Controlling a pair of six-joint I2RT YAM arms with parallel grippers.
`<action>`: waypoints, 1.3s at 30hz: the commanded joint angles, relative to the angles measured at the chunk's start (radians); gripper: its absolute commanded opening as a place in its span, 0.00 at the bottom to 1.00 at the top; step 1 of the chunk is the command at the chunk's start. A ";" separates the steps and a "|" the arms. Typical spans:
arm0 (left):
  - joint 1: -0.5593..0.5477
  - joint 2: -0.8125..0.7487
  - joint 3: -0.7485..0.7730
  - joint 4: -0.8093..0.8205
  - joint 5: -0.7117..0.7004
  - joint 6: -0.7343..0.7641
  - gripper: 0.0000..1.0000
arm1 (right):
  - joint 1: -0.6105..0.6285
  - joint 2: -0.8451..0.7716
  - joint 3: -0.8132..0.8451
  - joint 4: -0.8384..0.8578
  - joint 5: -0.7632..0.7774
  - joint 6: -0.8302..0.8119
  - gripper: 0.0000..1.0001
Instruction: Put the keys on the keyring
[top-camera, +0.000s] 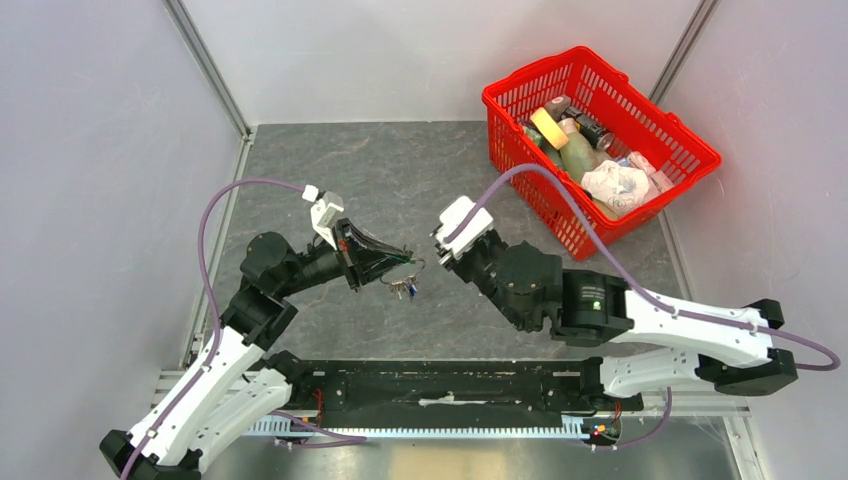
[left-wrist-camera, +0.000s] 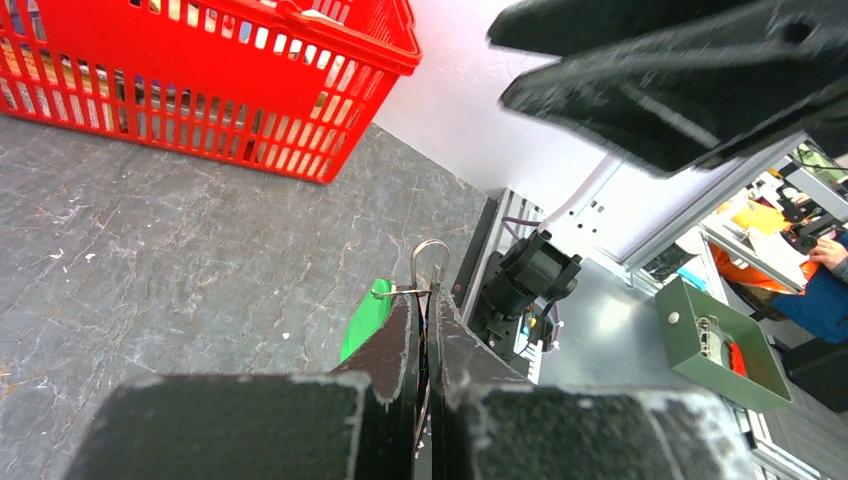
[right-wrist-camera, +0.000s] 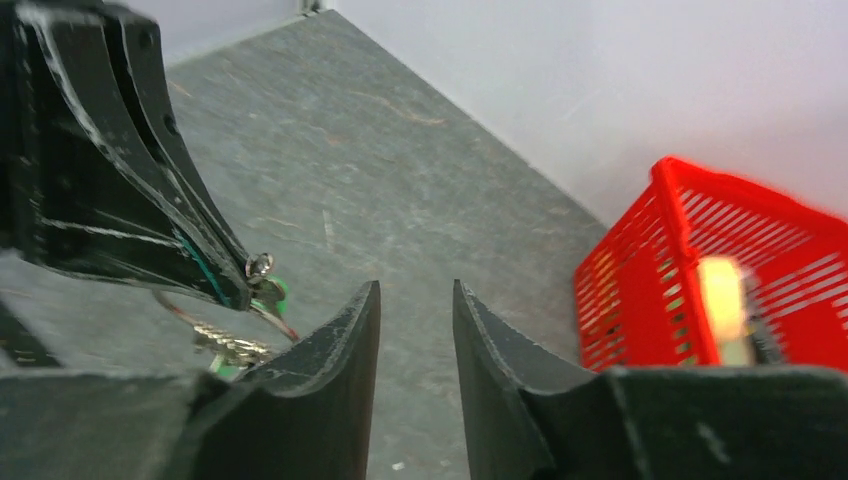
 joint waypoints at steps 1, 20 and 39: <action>-0.003 -0.009 -0.001 0.072 0.019 -0.036 0.02 | -0.018 -0.042 0.149 -0.233 -0.042 0.372 0.42; -0.004 -0.076 0.020 0.086 0.069 -0.085 0.02 | -0.041 -0.055 0.119 -0.476 -0.326 0.538 0.65; -0.004 -0.121 0.025 0.080 0.068 -0.143 0.02 | -0.041 0.084 0.086 -0.302 -0.493 0.410 0.68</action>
